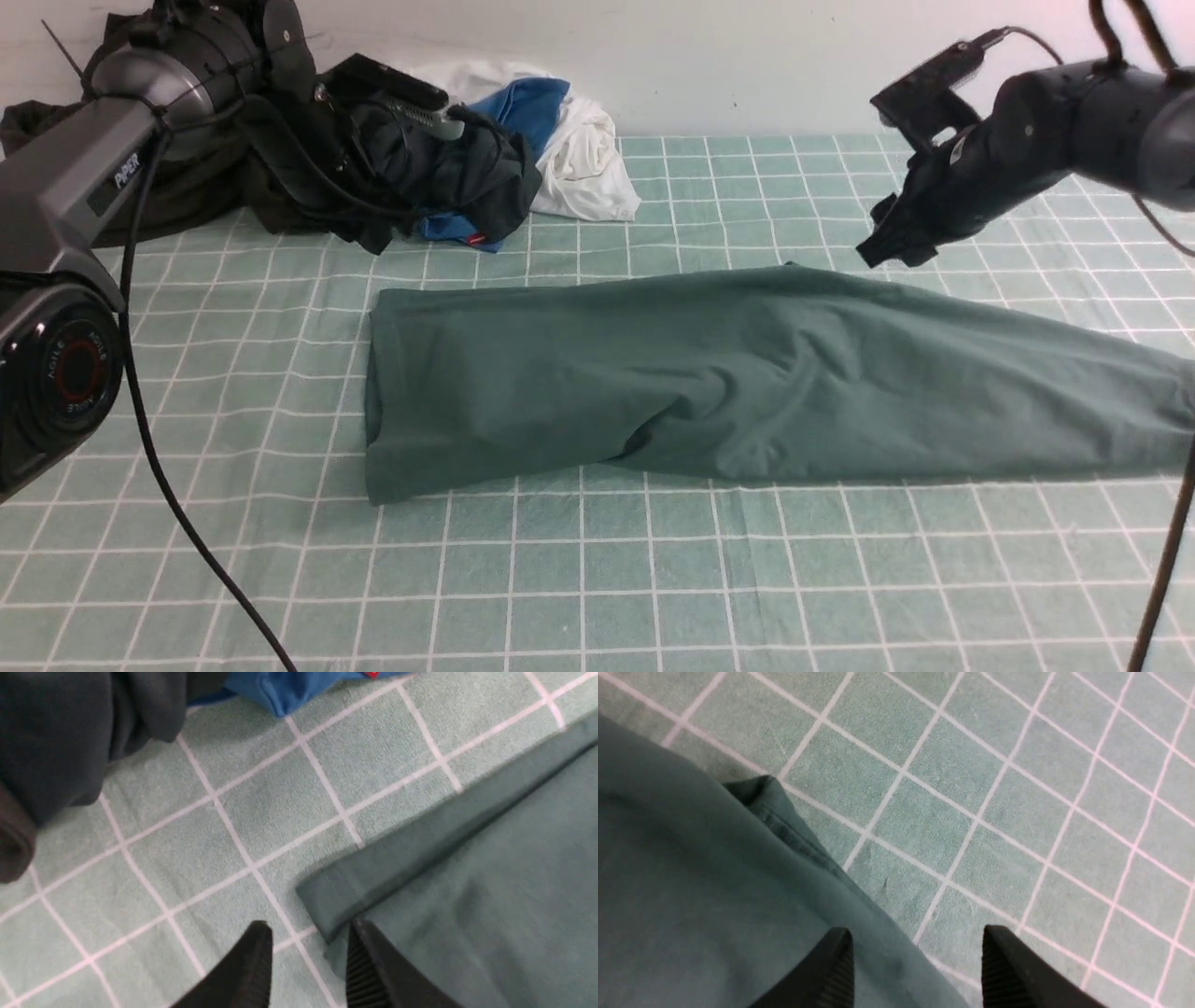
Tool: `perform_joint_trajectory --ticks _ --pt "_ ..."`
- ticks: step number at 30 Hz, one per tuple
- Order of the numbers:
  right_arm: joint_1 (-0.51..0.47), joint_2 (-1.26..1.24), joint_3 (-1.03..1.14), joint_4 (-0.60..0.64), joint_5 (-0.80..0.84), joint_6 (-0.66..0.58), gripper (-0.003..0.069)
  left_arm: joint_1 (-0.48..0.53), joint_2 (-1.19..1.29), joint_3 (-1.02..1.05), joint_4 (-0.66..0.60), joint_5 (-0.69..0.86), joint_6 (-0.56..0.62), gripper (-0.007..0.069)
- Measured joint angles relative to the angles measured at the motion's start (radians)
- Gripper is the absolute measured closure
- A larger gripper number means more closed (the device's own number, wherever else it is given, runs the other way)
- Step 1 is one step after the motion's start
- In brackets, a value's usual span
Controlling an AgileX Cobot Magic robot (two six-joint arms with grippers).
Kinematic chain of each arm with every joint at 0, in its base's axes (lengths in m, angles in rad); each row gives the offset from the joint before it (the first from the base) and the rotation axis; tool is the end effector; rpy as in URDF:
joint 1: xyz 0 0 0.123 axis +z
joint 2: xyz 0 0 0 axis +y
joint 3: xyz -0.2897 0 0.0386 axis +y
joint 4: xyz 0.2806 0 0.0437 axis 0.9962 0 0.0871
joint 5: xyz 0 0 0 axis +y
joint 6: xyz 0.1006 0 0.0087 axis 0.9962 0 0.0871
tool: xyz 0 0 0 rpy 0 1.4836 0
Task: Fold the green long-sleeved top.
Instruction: Use both arms to drag the lower edge of the fabric forward and fold it over the upper edge, then use the right arm to clamp the right edge of the fabric
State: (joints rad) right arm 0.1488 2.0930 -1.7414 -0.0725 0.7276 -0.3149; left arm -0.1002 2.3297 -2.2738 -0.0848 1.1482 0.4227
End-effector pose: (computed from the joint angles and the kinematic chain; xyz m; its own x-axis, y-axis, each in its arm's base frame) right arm 0.5067 0.0710 0.2148 -0.7275 -0.4734 -0.4967 -0.4122 0.8802 -0.2353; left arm 0.5506 -0.0632 0.2441 -0.7768 0.4571 -0.4333 0.4616 0.8812 0.1021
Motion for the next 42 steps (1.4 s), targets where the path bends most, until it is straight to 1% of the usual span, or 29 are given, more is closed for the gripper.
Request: perform_joint_trajectory --ticks 1,3,6,7,8,9,10,12,15,17,19,20,22,24,25,27,32,38,42 --pt "-0.001 -0.025 0.0 0.0 0.039 0.016 0.0285 -0.008 -0.021 -0.018 0.0 0.034 -0.008 0.0363" --pt "-0.006 -0.073 0.0 0.0 0.119 0.055 0.0283 -0.037 -0.071 -0.038 -0.001 0.068 -0.02 0.037" --pt "-0.023 -0.124 0.0 0.001 0.24 0.114 0.0283 -0.109 -0.141 -0.028 -0.01 0.082 -0.029 0.0429" --pt "-0.031 -0.138 0.0 0.002 0.277 0.13 0.0283 -0.136 -0.163 0.0 -0.016 0.083 -0.03 0.047" --pt "-0.031 -0.138 0.0 0.002 0.277 0.132 0.0283 -0.136 -0.163 0.0 -0.016 0.083 -0.03 0.047" --pt "-0.051 -0.149 0.0 0.004 0.344 0.158 0.0283 -0.19 -0.198 0.078 -0.026 0.083 -0.031 0.0545" --pt "-0.06 -0.151 0.0 0.005 0.367 0.17 0.0283 -0.211 -0.208 0.119 -0.029 0.083 -0.03 0.0573" --pt "-0.079 -0.155 0.012 0.012 0.399 0.186 0.0283 -0.25 -0.223 0.237 -0.036 0.083 -0.024 0.0608" --pt "-0.106 -0.169 0.073 0.022 0.407 0.201 0.0283 -0.277 -0.224 0.396 -0.025 0.083 -0.017 0.0625" --pt "-0.13 -0.179 0.142 0.026 0.391 0.203 0.0283 -0.273 -0.224 0.507 0.002 0.08 -0.017 0.0628" --pt "-0.154 -0.181 0.199 0.028 0.36 0.214 0.0284 -0.256 -0.224 0.6 0.031 0.031 -0.026 0.0628" --pt "-0.158 -0.181 0.205 0.029 0.356 0.214 0.0284 -0.254 -0.224 0.608 0.031 0.031 -0.026 0.0628" --pt "-0.206 -0.181 0.282 0.031 0.291 0.242 0.0284 -0.215 -0.224 0.697 0.055 -0.045 -0.031 0.0628" --pt "-0.246 -0.18 0.314 0.031 0.238 0.257 0.0284 -0.184 -0.235 0.719 0.043 -0.073 -0.032 0.0628" --pt "-0.256 -0.18 0.319 0.031 0.233 0.26 0.0284 -0.184 -0.236 0.721 0.045 -0.074 -0.032 0.0628" --pt "-0.318 -0.178 0.33 0.03 0.171 0.274 0.028 -0.13 -0.234 0.733 0.059 -0.086 -0.032 0.0628" --pt "-0.393 -0.158 0.331 0.027 0.117 0.282 0.0253 -0.062 -0.234 0.735 0.074 -0.102 -0.032 0.0628" --pt "-0.412 -0.117 0.332 0.026 0.128 0.286 0.0198 -0.05 -0.238 0.735 0.031 -0.096 -0.03 0.0628" --pt "-0.415 -0.066 0.332 0.006 0.101 0.333 0.0178 -0.072 -0.288 0.735 -0.005 -0.084 -0.024 0.0628"
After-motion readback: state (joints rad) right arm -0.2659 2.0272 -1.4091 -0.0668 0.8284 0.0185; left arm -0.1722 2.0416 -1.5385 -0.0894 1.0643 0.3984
